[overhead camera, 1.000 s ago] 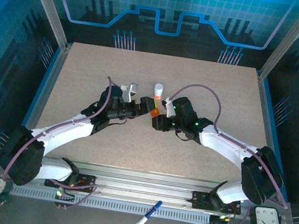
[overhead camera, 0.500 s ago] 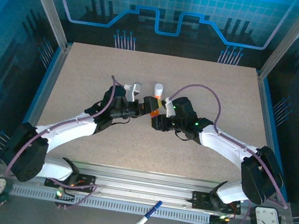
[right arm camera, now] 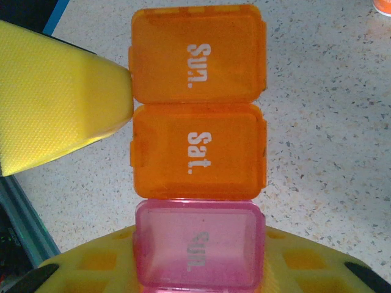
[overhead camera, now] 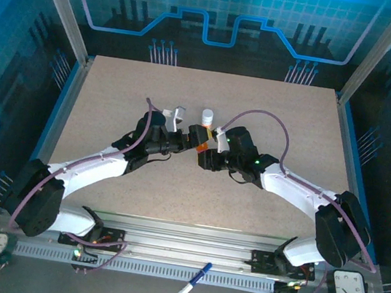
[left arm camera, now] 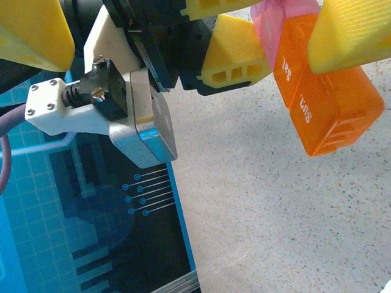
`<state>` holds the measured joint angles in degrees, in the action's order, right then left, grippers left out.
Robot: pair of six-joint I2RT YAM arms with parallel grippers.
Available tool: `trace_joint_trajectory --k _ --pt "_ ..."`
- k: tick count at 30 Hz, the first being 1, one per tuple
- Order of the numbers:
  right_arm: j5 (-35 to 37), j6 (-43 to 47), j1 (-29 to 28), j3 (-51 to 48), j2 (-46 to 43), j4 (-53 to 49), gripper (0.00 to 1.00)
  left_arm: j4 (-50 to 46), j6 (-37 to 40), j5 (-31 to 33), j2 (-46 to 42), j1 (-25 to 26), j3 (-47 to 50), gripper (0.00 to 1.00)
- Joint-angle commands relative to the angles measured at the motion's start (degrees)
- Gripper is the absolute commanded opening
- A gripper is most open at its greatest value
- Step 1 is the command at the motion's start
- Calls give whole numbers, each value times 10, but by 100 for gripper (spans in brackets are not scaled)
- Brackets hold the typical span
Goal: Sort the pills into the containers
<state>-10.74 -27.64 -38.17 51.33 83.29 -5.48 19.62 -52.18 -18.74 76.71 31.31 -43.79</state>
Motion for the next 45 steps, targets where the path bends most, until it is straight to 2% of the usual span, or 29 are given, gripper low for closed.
trace_joint_trajectory --k 1,13,23,45 --pt "-5 -3 0 -6 -8 11 26 -2 14 27 -6 3 -10 99" --pt "-7 -1 1 -6 -17 4 26 -17 24 43 -2 3 -9 99" --pt "-13 3 1 -6 -7 3 25 -5 11 30 14 6 -31 99" --pt "-14 -4 1 -6 23 18 25 39 -29 26 14 44 -43 99"
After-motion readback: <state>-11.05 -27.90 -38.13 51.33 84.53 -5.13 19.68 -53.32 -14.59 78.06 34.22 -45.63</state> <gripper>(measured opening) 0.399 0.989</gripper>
